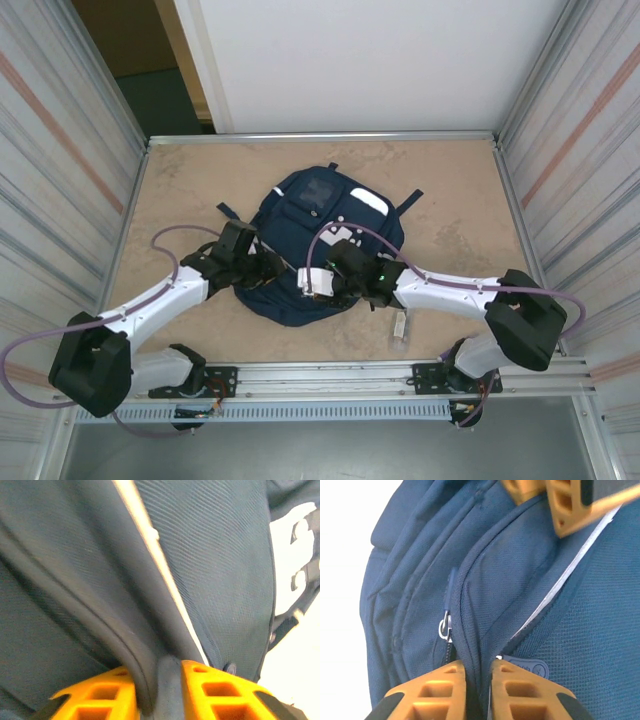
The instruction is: Pack the student bag
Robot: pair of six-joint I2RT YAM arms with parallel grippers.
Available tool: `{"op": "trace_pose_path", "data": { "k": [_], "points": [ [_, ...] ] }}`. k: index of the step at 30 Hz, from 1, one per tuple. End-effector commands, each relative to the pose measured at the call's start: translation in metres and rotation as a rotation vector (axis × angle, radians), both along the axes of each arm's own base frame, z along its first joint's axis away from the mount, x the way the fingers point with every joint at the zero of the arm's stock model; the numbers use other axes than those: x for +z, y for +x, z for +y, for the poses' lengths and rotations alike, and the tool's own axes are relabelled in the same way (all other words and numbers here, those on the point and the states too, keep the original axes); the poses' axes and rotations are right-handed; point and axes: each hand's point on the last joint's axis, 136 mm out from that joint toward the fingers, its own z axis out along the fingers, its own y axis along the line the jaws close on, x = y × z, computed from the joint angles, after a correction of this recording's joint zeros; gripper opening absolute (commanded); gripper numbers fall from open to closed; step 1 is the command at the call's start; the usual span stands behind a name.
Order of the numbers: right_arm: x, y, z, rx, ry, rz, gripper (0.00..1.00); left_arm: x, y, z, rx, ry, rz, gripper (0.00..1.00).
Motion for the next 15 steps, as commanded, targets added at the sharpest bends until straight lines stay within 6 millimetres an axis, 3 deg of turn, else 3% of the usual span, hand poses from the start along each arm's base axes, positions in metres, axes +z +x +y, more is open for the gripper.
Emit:
{"op": "trace_pose_path", "data": {
  "k": [1,5,12,15],
  "points": [
    [0.04,0.011,0.017,-0.004,0.167,-0.029,0.07,0.043,0.005,-0.023,-0.169,-0.078,-0.188,0.42],
    [0.043,0.02,0.011,-0.077,0.23,0.086,0.01,0.06,-0.006,-0.019,-0.312,0.038,-0.411,0.46],
    [0.048,0.022,0.001,-0.182,0.372,0.388,0.0,0.061,-0.036,-0.041,-0.583,0.156,-0.707,0.41],
    [0.049,0.016,0.001,-0.162,0.409,0.465,0.0,0.053,-0.041,-0.042,-0.683,0.298,-0.838,0.43]
  ]
}}
